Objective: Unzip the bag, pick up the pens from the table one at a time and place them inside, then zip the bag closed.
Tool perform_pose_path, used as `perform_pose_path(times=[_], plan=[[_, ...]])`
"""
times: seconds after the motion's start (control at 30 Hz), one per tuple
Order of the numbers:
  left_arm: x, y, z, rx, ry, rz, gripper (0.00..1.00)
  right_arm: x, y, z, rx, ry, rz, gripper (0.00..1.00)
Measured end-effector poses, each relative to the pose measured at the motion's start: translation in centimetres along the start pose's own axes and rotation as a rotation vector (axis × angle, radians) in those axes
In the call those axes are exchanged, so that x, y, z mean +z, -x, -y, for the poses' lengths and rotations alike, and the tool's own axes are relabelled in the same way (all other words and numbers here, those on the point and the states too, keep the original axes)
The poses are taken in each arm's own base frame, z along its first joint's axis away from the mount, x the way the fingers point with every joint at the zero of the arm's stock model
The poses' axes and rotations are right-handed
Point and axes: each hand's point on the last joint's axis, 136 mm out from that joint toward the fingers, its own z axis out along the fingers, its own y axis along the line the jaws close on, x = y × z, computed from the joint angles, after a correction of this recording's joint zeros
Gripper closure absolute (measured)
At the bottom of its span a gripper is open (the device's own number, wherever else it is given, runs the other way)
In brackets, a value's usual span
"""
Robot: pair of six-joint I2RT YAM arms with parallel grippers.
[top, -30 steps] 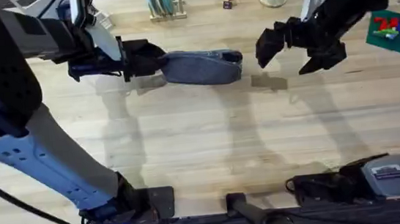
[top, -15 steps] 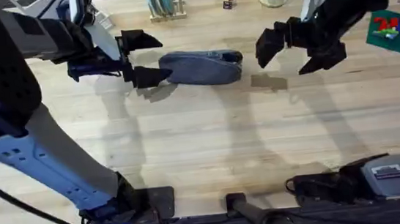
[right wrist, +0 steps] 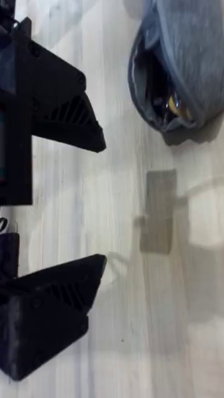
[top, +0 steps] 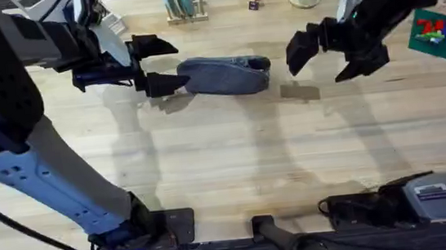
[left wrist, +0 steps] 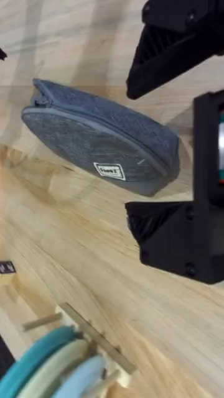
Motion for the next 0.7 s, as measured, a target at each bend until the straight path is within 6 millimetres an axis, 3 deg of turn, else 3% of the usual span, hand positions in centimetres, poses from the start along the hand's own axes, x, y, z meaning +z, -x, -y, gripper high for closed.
perform_pose_path(times=[0.33, 0.57, 0.7], plan=[[-1.5, 1.1, -2.3, -0.165, 0.059, -0.090, 0.005, -2.1, 1.5, -0.8, -0.048, 0.015, 0.057, 0.006], [-2.6, 2.5, -2.6, -0.225, 0.083, -0.183, 0.004, -3.7, 2.0, -1.3, -0.069, 0.024, 0.082, 0.005], [-3.8, 4.4, -2.3, -0.213, 0.131, -0.237, 0.004, -4.6, 2.6, -1.6, -0.079, 0.035, 0.109, 0.005]])
